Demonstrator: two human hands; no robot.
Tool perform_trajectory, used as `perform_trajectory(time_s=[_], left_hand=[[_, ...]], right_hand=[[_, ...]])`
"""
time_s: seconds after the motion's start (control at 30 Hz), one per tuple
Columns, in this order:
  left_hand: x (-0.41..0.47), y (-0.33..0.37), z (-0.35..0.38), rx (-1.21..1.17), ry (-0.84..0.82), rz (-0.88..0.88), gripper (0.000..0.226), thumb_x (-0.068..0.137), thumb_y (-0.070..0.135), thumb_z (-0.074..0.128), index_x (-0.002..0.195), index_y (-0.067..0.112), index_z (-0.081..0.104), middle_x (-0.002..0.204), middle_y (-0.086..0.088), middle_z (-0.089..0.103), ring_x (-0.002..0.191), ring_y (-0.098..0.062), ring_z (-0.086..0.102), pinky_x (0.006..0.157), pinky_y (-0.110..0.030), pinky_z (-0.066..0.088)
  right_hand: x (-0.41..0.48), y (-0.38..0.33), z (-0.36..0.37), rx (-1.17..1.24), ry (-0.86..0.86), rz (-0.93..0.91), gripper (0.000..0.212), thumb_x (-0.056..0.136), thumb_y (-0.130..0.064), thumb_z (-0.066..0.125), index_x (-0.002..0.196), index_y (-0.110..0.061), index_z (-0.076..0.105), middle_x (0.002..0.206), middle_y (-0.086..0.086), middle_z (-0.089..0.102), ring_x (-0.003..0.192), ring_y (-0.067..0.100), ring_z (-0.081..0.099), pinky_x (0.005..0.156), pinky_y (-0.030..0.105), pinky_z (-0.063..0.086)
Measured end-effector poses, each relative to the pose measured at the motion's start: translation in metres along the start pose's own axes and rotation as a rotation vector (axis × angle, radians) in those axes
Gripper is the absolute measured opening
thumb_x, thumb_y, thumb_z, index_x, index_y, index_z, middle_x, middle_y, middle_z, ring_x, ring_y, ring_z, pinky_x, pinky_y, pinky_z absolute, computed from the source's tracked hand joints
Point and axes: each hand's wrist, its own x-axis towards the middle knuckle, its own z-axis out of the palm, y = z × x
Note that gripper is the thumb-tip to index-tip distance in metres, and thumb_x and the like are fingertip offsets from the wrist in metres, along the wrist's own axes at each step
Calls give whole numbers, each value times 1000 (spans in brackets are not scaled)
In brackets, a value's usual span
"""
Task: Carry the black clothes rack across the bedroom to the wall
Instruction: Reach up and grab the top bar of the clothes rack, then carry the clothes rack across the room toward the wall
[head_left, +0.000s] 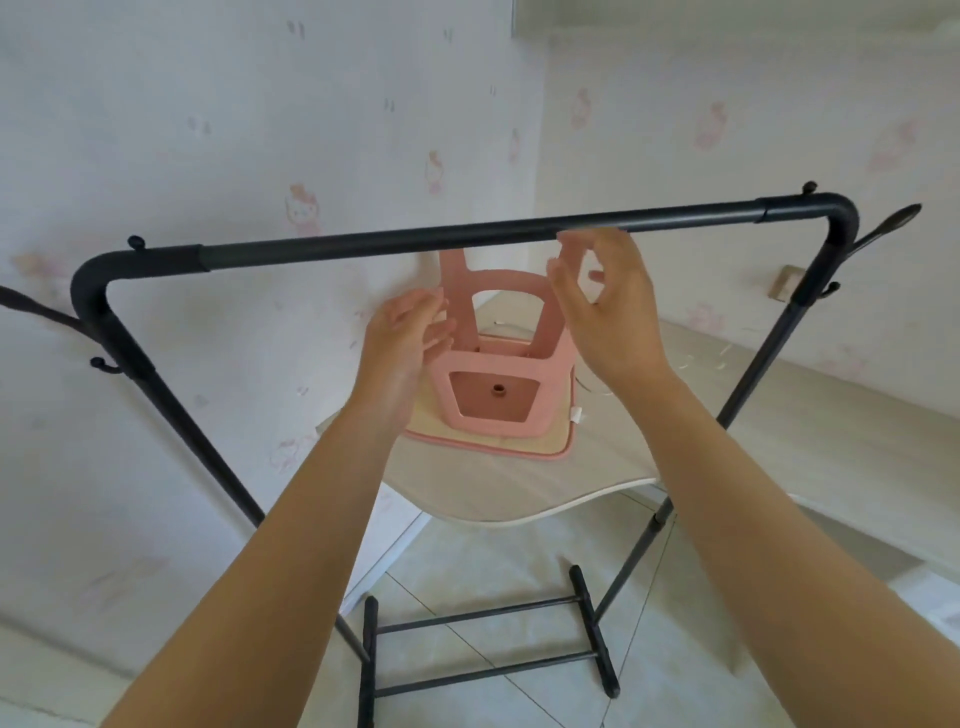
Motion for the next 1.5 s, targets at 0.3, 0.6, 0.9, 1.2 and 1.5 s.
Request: perform_trajectory(time_s=[0.3,0.6,0.9,1.2,1.5], left_hand=[[21,37,21,-300,14,-82,16,96,26,61,106,14,62,109,-8,71,111,-24,67,92,-31,55],[22,42,27,-475,47,-95,10,97,16,59,94,7,57,126,-17,65,114,-34,66,96,-37,54],[7,44,27,-424,5,-70,12,99,16,57,91,7,58,88,-8,79,96,-28,74,88,-31,58],[-2,46,39,-396,-83,-63,17,100,15,53,89,7,63,101,-15,75,78,-19,78,84,-30,60],[-7,46,44,-353,-116,-62,22,101,18,52,110,-2,55,113,-23,72,96,-30,75,88,-35,59]], right_hand=[[50,25,11,-201,-19,-123,26,91,-25,63,114,-14,63,115,-1,62,110,14,54,111,44,23],[57,36,9,-467,-68,-280,24,91,-46,57,101,-25,62,89,-7,61,90,17,51,94,30,20],[57,39,-6,-518,-65,-344,22,91,-45,58,98,-24,64,76,-6,55,85,19,47,84,30,20],[50,32,-37,-502,-148,-249,20,87,-42,67,93,-24,64,80,-7,62,85,12,41,81,28,20],[40,25,-52,-533,-64,-185,17,80,-36,75,83,-24,64,65,-18,50,75,8,36,80,29,24]])
